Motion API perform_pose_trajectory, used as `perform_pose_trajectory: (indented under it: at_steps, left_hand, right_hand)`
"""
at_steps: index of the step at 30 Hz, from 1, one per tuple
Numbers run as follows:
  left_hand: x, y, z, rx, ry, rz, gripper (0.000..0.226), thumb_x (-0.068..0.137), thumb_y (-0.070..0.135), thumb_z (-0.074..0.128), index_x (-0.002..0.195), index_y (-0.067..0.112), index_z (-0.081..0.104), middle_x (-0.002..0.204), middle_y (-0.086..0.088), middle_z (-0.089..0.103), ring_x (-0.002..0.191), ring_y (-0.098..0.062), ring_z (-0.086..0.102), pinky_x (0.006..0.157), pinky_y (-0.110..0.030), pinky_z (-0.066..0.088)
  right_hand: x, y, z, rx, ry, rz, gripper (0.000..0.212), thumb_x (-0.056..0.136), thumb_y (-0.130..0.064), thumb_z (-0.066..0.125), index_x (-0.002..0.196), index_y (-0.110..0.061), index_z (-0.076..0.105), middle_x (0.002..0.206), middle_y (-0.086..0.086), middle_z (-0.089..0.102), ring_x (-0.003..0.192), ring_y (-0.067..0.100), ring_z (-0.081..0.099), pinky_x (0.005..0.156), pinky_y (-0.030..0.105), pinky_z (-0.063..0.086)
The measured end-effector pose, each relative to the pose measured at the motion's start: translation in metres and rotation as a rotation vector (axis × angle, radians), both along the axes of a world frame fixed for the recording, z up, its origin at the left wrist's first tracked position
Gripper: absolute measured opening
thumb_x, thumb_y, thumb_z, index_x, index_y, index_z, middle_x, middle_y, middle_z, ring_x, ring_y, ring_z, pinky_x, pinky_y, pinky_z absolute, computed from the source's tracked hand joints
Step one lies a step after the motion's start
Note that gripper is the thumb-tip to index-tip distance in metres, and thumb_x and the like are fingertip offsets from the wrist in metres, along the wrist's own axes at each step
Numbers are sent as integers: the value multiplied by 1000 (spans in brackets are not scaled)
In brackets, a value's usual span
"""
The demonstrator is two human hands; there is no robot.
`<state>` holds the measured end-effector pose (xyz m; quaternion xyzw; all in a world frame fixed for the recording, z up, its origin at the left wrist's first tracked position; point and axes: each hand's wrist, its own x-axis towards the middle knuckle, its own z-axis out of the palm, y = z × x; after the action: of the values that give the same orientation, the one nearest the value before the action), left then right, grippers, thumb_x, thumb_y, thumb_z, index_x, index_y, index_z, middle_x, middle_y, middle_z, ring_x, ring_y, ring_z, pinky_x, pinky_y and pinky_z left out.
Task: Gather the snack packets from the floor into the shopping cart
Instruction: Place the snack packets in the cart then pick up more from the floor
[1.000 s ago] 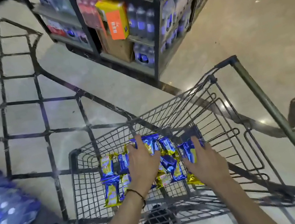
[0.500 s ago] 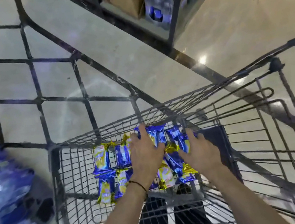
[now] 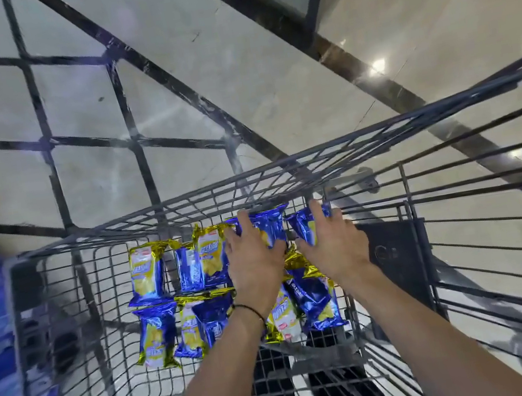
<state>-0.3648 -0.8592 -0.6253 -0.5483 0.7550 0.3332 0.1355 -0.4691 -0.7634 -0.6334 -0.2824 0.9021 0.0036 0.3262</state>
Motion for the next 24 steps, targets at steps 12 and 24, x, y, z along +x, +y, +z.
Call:
perform_pose_trajectory:
  at_steps: [12,24]
  left_hand:
    - [11,8,15,-97,-147,-74,64,95,40,56,148,22,24,141,-15,36,122,-38,46,87,-53,53]
    - [57,1,130,-244,-137,-346,48,100,38,42,143,19,37,144,-10,40,129,-32,40,103,-49,42]
  right_hand:
    - [-1,17,9,3,-35,48,67,95,-46,50,150,-26,16,139,16,42,119,36,49,80,46,52]
    - [18,6,133,-112,67,250,46,97,-40,45,136,-17,42,132,10,51,121,31,48,93,43,50]
